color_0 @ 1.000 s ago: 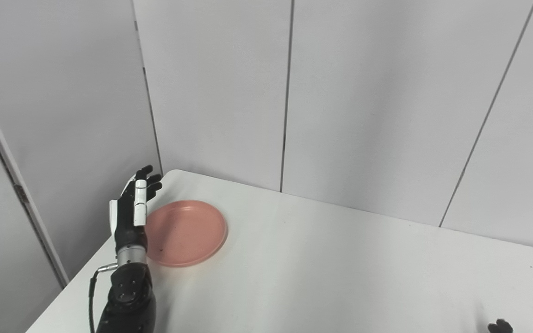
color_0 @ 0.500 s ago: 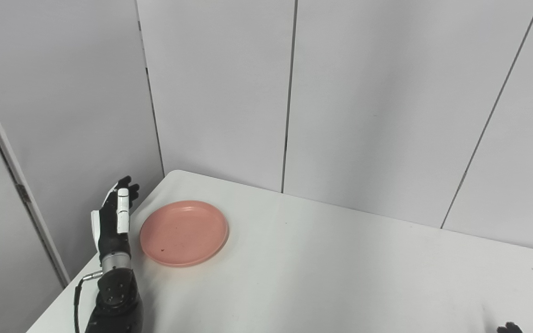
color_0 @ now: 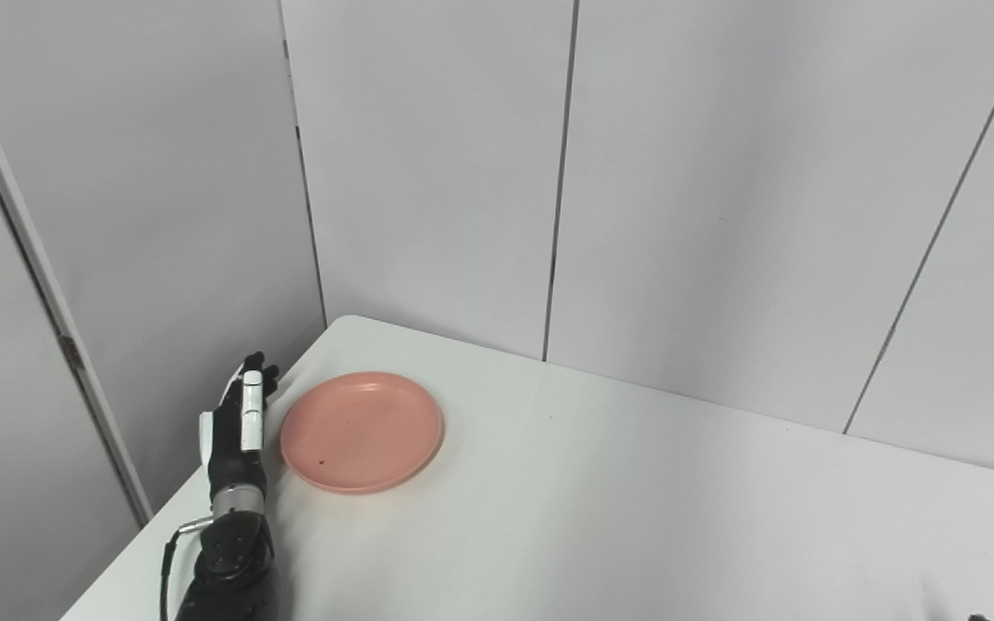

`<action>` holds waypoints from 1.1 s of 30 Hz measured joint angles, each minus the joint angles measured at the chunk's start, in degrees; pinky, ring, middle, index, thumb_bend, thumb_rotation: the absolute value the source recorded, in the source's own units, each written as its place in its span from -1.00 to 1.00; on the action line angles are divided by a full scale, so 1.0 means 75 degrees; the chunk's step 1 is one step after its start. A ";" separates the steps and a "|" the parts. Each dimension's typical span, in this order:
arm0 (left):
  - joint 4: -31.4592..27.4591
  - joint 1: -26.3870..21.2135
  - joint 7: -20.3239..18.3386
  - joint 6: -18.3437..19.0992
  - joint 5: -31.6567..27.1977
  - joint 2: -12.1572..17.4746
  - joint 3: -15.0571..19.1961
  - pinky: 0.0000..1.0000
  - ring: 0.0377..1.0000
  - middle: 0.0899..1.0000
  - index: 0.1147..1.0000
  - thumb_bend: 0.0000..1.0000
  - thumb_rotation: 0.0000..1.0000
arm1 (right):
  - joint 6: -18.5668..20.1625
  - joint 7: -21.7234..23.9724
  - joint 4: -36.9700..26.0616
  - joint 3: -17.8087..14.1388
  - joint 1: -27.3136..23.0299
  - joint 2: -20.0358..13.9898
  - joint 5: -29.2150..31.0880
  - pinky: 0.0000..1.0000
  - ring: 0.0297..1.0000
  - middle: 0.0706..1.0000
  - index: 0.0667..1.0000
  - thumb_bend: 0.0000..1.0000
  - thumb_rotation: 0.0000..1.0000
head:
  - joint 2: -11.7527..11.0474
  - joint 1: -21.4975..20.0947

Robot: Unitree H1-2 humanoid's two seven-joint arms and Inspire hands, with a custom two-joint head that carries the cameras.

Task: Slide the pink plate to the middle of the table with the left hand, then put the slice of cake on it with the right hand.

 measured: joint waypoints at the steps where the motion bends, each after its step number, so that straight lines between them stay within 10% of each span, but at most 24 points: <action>1: 0.0055 -0.0022 -0.0091 -0.0020 -0.0123 0.0013 0.0002 1.00 0.83 0.70 0.69 0.56 1.00 | 0.0000 0.0004 0.0002 0.0000 0.0005 -0.0017 0.0007 1.00 1.00 1.00 1.00 -0.15 0.83 | 0.0000 0.0000; 33: 0.0675 -0.0722 -0.1598 -0.0229 -0.1530 -0.0492 -0.0164 0.64 0.68 0.61 0.60 0.62 0.94 | -0.0031 -0.0027 0.0035 -0.0001 -0.0019 -0.0019 -0.0029 1.00 1.00 1.00 1.00 -0.04 0.75 | 0.0106 -0.0129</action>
